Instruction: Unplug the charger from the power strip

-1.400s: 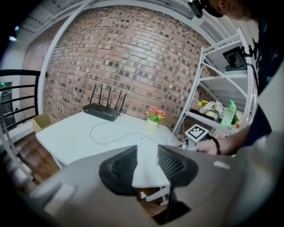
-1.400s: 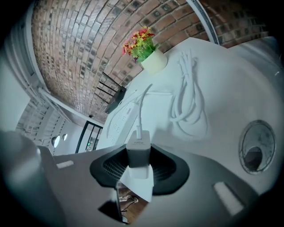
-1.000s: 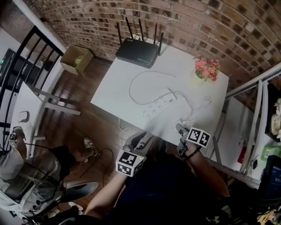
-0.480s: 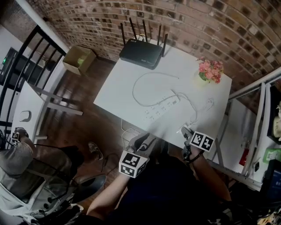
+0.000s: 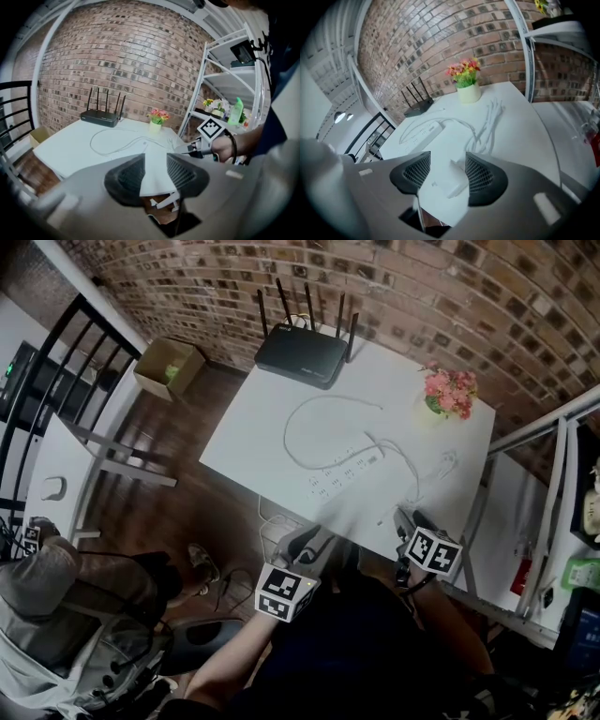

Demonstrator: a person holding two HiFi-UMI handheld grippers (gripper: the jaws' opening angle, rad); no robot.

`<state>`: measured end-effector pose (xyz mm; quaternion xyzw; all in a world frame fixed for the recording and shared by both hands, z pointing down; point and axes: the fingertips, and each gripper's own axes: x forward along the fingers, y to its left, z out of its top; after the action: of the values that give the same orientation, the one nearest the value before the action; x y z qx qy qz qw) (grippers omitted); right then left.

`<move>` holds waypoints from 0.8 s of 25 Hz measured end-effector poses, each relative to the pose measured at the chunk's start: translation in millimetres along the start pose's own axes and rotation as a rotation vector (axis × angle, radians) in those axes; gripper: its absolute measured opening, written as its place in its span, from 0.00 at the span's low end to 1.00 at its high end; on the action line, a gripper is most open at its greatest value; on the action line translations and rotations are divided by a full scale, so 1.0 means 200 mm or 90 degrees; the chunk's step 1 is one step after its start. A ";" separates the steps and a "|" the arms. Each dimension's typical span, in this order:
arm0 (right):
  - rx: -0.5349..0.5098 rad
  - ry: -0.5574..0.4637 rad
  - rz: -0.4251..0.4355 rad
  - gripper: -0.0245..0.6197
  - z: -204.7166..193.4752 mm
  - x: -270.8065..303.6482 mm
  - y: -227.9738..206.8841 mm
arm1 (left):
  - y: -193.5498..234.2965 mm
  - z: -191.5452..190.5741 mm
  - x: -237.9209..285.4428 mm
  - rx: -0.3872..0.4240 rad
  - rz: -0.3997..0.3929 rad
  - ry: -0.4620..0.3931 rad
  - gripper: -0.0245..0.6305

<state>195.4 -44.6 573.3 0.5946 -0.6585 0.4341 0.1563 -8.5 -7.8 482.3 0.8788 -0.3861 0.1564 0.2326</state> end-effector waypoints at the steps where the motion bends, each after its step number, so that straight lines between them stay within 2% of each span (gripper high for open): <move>1: -0.021 -0.024 0.021 0.39 0.06 -0.03 0.06 | -0.01 0.02 0.00 0.003 0.001 -0.005 0.26; 4: -0.103 -0.108 0.110 0.15 0.22 -0.14 0.32 | -0.04 0.10 -0.02 0.024 0.002 -0.031 0.26; 5: -0.135 -0.130 0.137 0.10 0.26 -0.18 0.41 | -0.05 0.13 -0.03 0.032 0.000 -0.042 0.26; 10: -0.333 -0.217 0.212 0.08 0.38 -0.38 0.77 | -0.13 0.34 -0.08 0.081 0.006 -0.108 0.25; 12: -0.392 -0.260 0.236 0.07 0.41 -0.46 0.88 | -0.15 0.42 -0.11 0.109 0.014 -0.131 0.19; 14: -0.410 -0.293 0.256 0.06 0.45 -0.53 0.95 | -0.18 0.48 -0.14 0.124 0.013 -0.140 0.05; 20: -0.409 -0.322 0.289 0.06 0.46 -0.62 1.01 | -0.21 0.54 -0.18 0.144 0.010 -0.142 0.05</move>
<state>68.0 -52.1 353.1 0.4438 -0.8905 0.0730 0.0683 10.3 -18.6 363.2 0.9082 -0.3967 0.1021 0.0862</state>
